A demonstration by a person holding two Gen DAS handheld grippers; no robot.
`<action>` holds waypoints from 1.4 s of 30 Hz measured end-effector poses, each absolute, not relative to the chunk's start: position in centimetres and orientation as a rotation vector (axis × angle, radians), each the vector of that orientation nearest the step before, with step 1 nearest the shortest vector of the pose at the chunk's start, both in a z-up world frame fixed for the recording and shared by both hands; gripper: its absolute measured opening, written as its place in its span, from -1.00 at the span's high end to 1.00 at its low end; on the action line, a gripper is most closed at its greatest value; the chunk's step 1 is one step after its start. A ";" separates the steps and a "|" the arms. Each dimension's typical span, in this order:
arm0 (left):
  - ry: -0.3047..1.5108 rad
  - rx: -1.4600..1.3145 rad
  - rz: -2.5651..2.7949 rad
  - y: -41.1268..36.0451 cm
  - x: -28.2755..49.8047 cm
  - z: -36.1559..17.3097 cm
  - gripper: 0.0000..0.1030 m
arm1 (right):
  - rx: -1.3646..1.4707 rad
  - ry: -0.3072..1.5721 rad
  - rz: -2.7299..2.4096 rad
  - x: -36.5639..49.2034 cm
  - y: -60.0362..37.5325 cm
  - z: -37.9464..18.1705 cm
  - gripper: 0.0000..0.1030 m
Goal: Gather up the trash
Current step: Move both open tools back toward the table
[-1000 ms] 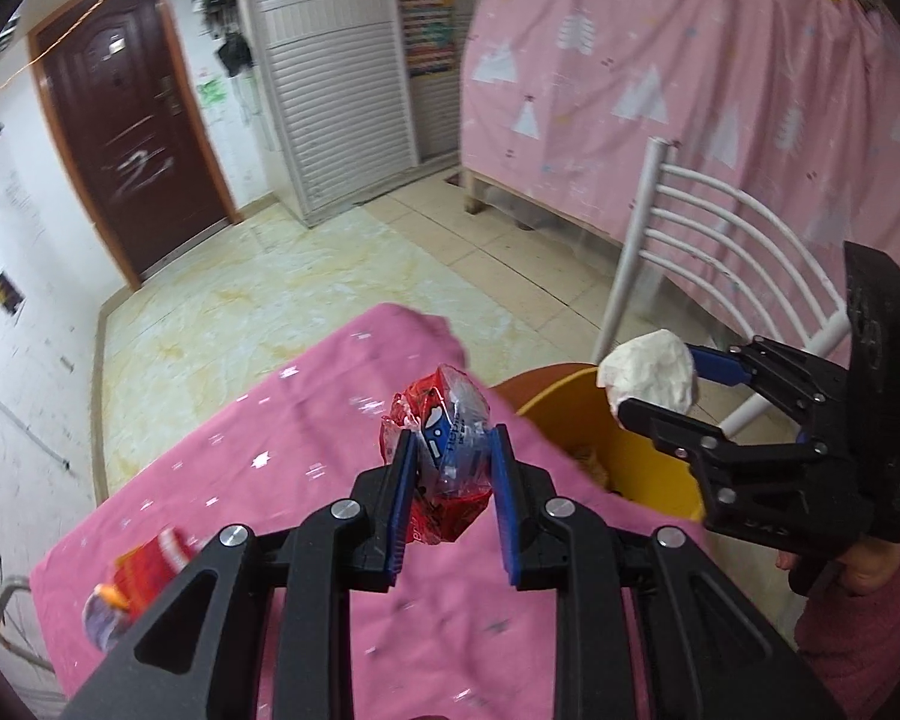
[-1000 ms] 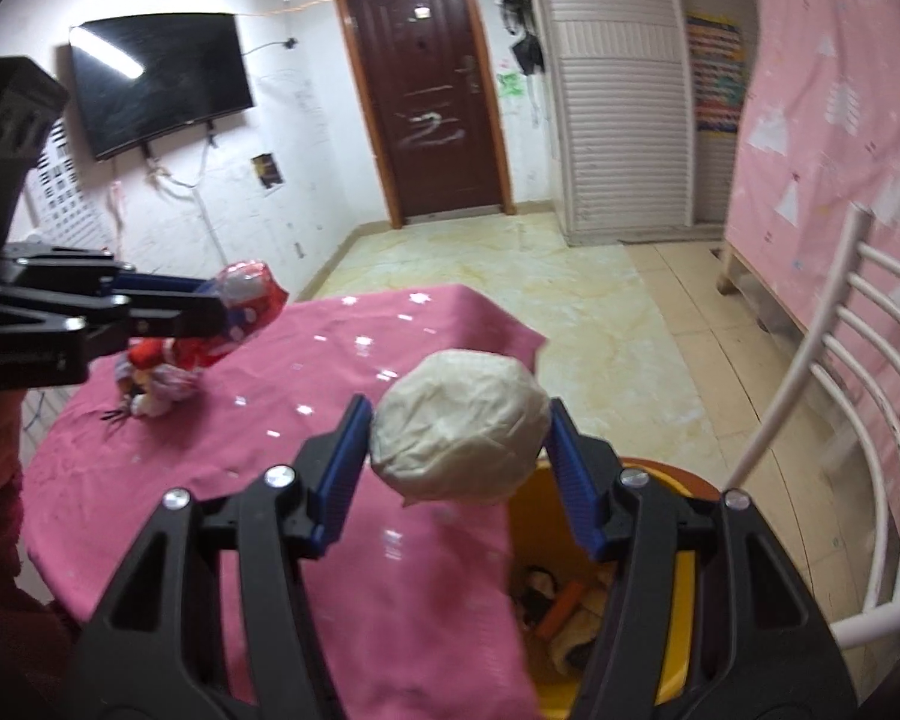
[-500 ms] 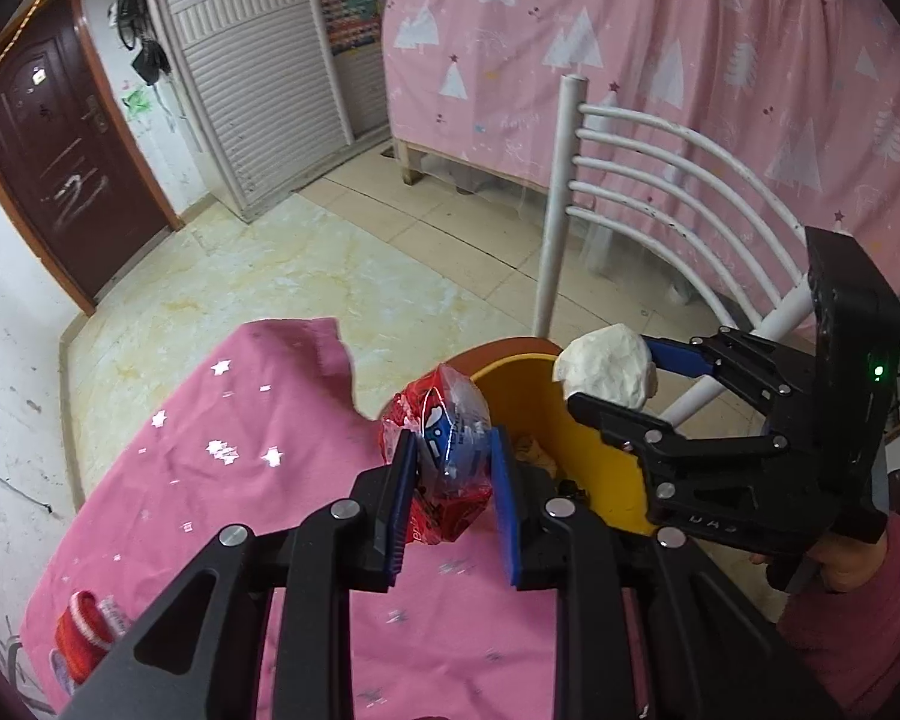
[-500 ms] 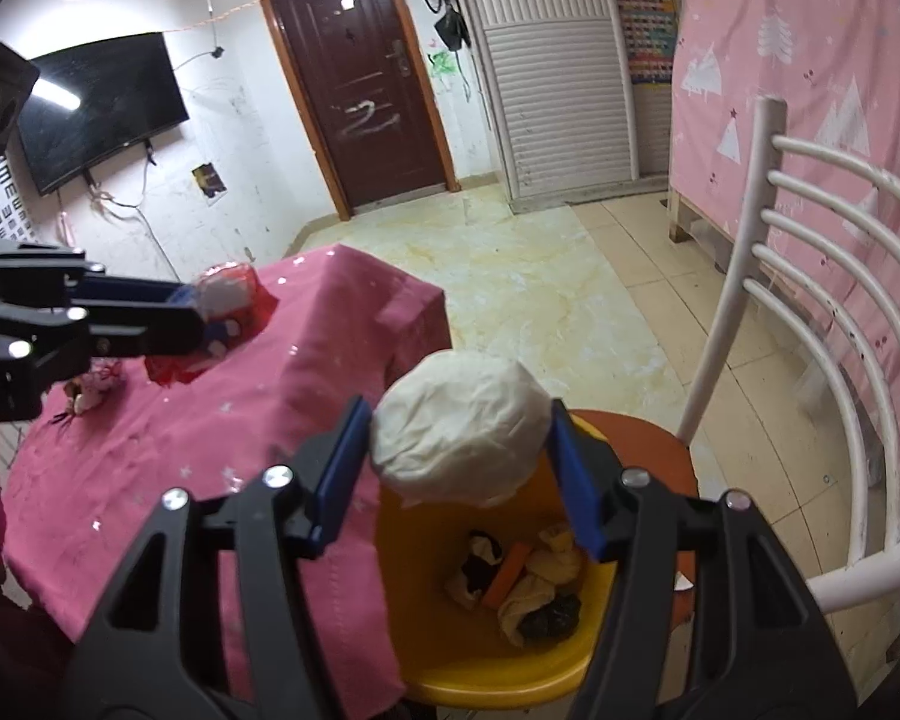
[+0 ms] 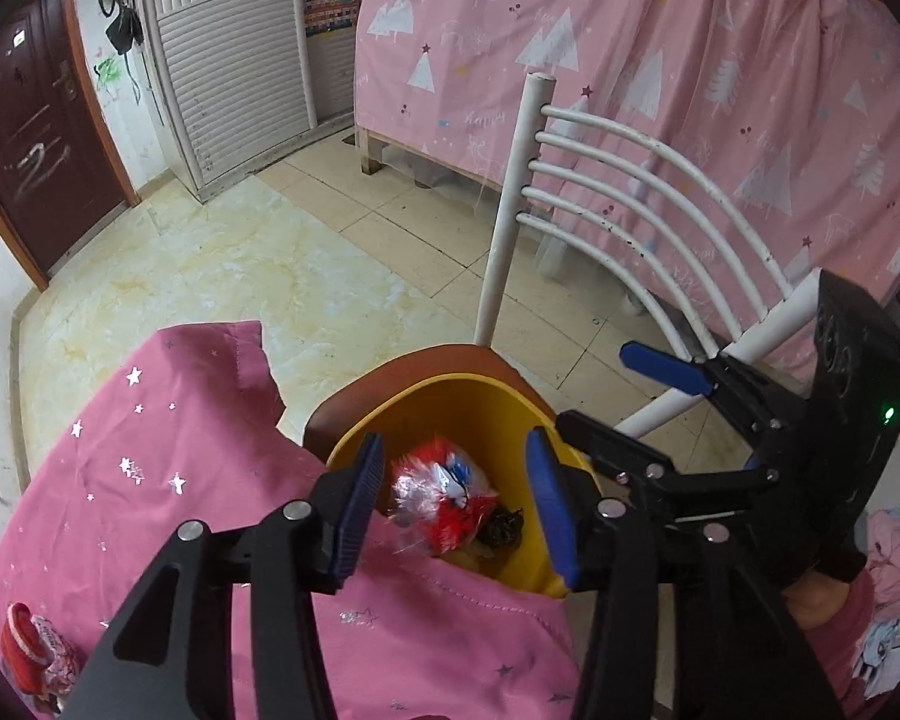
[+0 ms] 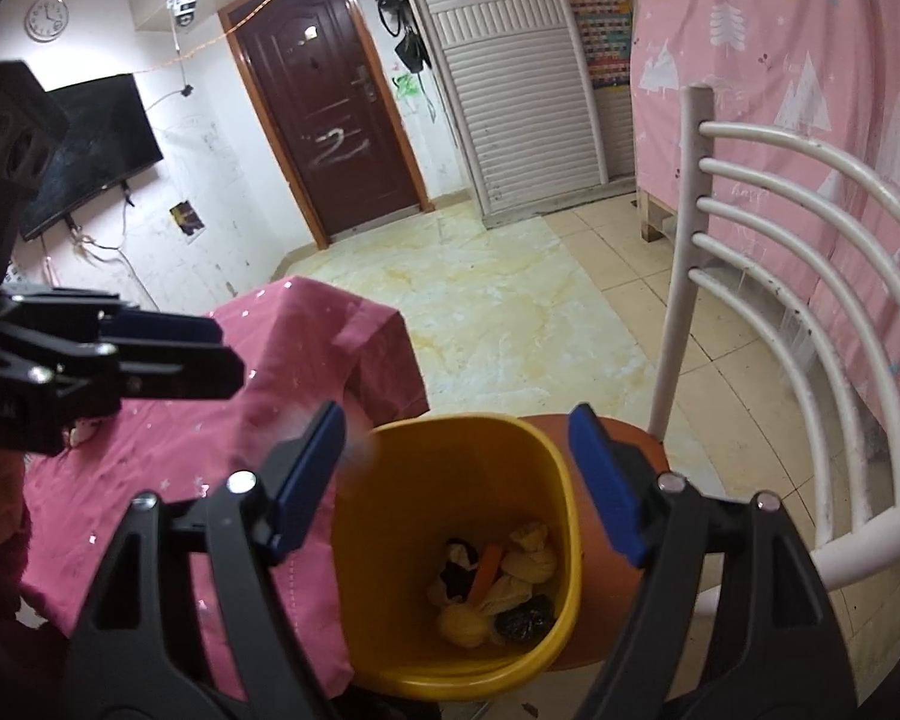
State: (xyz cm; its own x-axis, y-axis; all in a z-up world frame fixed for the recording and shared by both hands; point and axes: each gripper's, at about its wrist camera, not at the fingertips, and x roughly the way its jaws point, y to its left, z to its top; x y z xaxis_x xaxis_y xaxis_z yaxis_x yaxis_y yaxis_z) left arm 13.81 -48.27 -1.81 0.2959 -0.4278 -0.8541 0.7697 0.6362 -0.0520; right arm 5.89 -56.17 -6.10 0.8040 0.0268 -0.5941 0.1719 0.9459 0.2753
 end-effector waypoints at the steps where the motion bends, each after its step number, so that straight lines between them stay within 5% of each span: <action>1: 0.976 0.409 -0.825 -48.1 13.7 -1.8 0.20 | 0.324 0.636 -0.078 6.0 -56.2 -6.0 -0.44; 42: 0.879 0.101 -0.543 -20.3 18.7 3.7 0.20 | -0.007 0.684 0.267 16.1 -32.7 0.3 -0.56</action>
